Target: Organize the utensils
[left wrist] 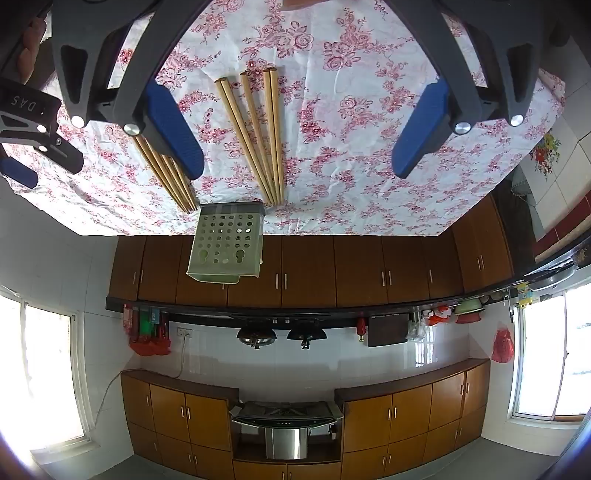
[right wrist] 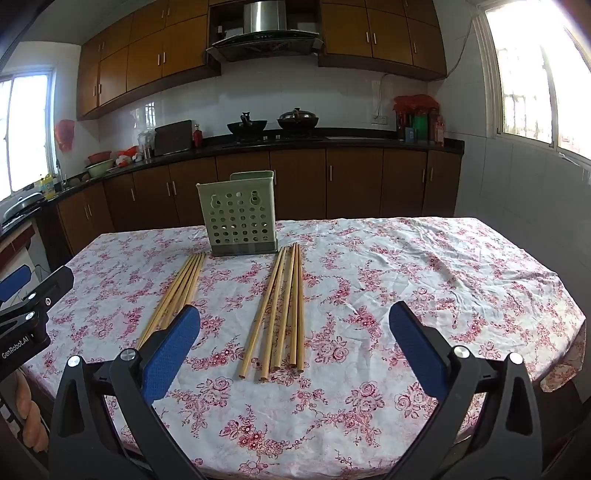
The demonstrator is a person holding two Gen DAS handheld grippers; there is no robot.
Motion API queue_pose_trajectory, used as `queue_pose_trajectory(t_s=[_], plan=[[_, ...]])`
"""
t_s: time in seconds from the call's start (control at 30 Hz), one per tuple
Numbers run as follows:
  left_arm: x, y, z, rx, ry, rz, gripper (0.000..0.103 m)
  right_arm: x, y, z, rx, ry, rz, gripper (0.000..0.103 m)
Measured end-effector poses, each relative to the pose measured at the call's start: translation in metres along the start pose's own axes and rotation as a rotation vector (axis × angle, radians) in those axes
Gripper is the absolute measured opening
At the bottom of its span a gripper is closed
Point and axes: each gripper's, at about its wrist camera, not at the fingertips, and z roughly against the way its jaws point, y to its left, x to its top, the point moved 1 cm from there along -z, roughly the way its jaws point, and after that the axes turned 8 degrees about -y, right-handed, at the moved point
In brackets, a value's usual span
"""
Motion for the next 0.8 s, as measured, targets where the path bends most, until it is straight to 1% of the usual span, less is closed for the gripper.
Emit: queue_pose_trajectory(t_s=[0.8], plan=[[-0.0002, -0.0001, 0.0, 0.0, 0.002, 0.0, 0.099, -0.0005, -0.0007, 0.0, -0.001, 0.001, 0.001, 0.101]])
